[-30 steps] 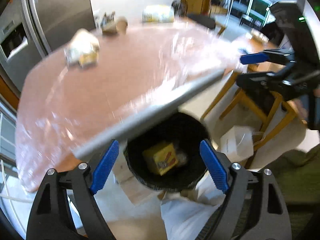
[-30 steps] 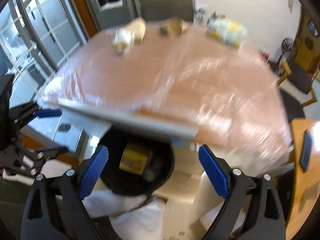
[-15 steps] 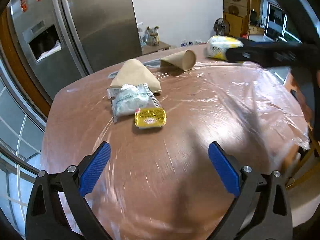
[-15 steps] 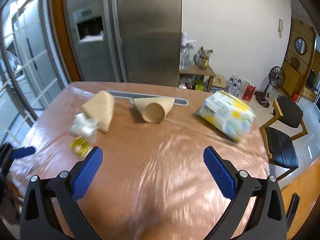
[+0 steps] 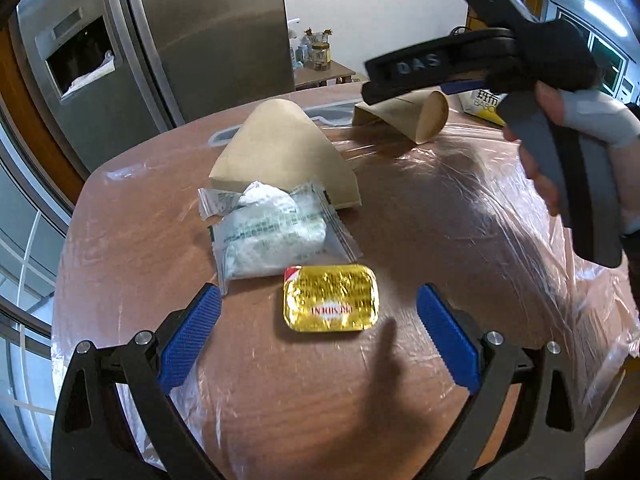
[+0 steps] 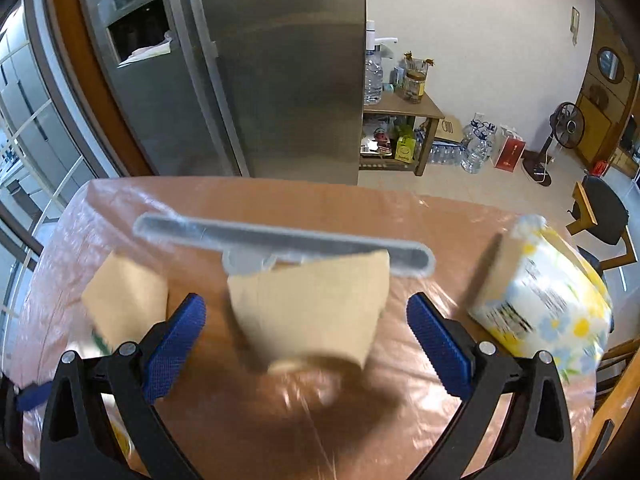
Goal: Collect trash
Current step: 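Grasp the gold butter packet with the left tool while the right tool grasps a brown paper cone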
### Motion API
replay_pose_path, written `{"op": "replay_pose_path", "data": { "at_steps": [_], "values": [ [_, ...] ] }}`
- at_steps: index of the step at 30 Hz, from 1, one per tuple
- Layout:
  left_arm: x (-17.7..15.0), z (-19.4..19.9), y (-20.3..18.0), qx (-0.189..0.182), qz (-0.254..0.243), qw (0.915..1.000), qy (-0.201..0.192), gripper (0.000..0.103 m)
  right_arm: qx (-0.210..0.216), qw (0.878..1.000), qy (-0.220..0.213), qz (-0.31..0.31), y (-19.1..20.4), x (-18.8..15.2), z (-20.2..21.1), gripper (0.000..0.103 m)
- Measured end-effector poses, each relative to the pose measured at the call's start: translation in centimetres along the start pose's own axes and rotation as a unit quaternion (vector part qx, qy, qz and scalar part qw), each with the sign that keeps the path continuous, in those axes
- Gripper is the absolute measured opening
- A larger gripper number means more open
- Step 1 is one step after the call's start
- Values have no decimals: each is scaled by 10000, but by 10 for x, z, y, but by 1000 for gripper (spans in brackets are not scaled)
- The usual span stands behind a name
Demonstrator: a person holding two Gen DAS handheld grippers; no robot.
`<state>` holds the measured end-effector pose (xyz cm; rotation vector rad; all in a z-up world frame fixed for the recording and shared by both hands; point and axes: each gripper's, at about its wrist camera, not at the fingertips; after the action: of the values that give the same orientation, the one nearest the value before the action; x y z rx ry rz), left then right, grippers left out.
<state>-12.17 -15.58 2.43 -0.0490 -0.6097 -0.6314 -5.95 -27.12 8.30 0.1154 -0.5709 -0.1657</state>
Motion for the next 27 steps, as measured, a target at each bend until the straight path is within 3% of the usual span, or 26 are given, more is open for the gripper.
{"op": "replay_pose_path", "data": {
  "at_steps": [10, 19, 23, 27],
  "values": [
    [3, -14, 4, -132, 39, 9998, 145, 96, -56, 9998, 179, 111, 8, 8, -28, 99],
    [2, -19, 8, -316, 5, 9992, 225, 77, 26, 9998, 210, -32, 1, 9, -36, 98],
    [3, -16, 2, -392, -107, 9990, 206, 53, 67, 9998, 189, -45, 1, 8, -34, 97],
    [4, -14, 1, -582, -98, 9981, 202, 51, 87, 9998, 174, -58, 0, 4, -30, 96]
  ]
}}
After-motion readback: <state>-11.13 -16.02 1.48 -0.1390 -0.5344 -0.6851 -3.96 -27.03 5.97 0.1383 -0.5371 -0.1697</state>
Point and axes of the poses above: each gripper's, at about its wrist camera, not at the fingertips, and z roughly against the way its jaws point, y to its left, x to its top, and after that the axes turned 9 degrees about -z, right-handed
